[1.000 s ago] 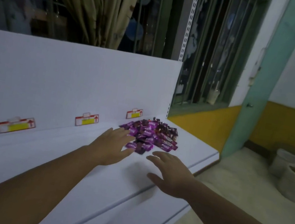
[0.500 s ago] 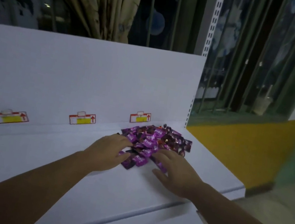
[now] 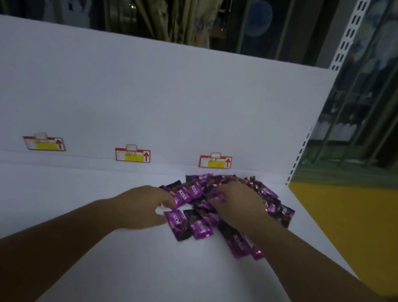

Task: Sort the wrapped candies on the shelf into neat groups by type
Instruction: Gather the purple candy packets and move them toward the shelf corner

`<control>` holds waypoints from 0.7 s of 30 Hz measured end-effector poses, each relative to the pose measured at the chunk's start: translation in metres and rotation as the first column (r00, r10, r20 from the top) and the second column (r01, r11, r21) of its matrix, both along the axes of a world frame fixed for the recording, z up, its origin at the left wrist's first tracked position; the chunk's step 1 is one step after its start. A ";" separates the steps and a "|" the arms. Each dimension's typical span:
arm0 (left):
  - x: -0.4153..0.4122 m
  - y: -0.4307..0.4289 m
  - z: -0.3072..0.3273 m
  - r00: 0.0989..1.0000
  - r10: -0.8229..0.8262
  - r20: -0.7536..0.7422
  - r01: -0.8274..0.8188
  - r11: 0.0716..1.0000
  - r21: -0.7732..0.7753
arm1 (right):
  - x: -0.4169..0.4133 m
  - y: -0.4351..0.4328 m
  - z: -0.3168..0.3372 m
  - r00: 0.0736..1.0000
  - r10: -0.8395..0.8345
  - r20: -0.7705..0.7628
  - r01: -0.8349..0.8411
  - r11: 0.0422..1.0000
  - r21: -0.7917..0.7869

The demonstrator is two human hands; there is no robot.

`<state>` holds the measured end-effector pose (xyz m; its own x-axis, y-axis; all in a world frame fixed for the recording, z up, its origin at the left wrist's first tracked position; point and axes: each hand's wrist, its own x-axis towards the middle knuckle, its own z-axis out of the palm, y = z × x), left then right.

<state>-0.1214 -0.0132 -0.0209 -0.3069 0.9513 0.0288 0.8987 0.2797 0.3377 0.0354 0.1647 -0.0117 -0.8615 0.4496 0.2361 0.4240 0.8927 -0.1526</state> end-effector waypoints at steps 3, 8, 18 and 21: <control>-0.018 0.012 -0.002 0.999 0.052 0.006 -0.052 0.998 0.041 | -0.020 0.003 0.000 0.989 -0.078 0.122 0.078 0.997 0.009; -0.046 0.028 -0.011 0.998 -0.044 -0.054 0.042 0.998 -0.042 | -0.036 0.011 -0.003 0.984 -0.120 0.134 0.136 0.985 -0.109; -0.067 0.046 -0.009 0.966 -0.237 -0.106 0.232 0.971 -0.050 | -0.047 0.039 0.010 0.967 -0.242 -0.080 0.170 0.847 -0.503; -0.070 0.047 -0.006 0.980 -0.161 -0.120 0.153 0.985 -0.079 | -0.062 0.041 0.018 0.938 -0.285 -0.197 0.096 0.760 -0.643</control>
<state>-0.1917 0.0338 -0.0266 -0.1518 0.9884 -0.0096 0.9672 0.1506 0.2048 -0.0265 0.2054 0.0062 -0.6862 0.7252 0.0559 0.4325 0.4686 -0.7703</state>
